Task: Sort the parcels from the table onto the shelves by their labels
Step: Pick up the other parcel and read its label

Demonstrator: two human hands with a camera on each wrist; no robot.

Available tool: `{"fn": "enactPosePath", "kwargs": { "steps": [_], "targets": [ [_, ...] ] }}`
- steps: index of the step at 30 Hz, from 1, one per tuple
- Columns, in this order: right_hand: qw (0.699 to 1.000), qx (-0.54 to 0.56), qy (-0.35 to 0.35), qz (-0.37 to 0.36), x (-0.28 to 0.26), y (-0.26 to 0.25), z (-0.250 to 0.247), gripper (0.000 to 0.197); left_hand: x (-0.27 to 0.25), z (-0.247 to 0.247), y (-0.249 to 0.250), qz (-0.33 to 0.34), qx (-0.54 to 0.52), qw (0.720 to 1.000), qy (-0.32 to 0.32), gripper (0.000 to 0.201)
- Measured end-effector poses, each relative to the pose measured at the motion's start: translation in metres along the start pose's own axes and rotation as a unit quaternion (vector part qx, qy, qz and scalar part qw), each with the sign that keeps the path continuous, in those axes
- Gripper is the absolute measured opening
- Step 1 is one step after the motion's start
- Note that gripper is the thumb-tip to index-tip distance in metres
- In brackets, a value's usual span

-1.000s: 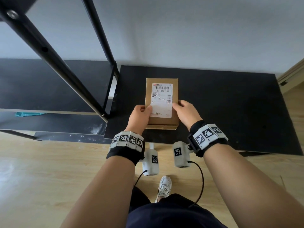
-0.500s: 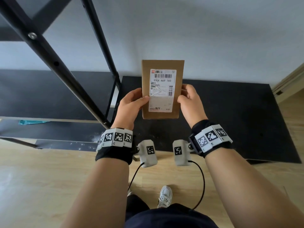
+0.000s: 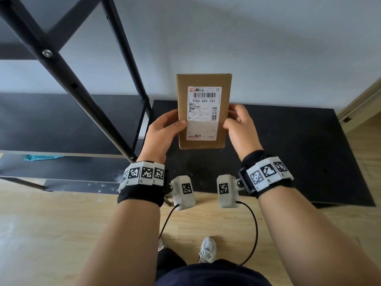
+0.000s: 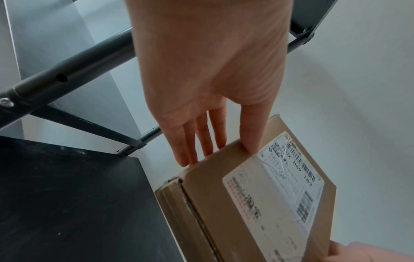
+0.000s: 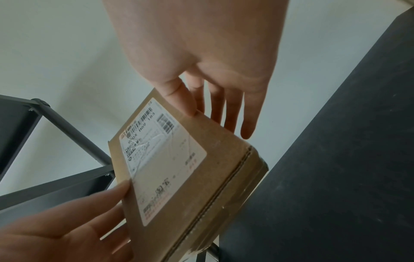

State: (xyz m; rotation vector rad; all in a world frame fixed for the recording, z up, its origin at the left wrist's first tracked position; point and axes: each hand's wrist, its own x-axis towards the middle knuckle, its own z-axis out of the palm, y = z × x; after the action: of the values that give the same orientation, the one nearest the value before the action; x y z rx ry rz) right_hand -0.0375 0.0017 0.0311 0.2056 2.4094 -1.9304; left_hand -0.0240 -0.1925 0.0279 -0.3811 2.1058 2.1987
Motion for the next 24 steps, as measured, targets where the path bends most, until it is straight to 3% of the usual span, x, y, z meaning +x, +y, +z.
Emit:
{"fn": "enactPosePath", "kwargs": {
  "steps": [9,15,24],
  "targets": [
    [1.000,-0.003,0.012,0.008,-0.001,-0.009,-0.002,0.033,-0.005,0.005,0.007,0.015,0.015,1.000,0.017,0.037],
    [1.000,0.007,0.013,0.024,0.000,-0.013,-0.002,0.022,-0.007,0.008,0.010,0.008,0.021,0.999,0.035,0.011],
    [0.999,0.006,0.017,0.047,0.002,-0.015,-0.001,0.020,-0.004,0.009,0.008,0.010,0.031,0.999,0.043,0.028]
  ]
}}
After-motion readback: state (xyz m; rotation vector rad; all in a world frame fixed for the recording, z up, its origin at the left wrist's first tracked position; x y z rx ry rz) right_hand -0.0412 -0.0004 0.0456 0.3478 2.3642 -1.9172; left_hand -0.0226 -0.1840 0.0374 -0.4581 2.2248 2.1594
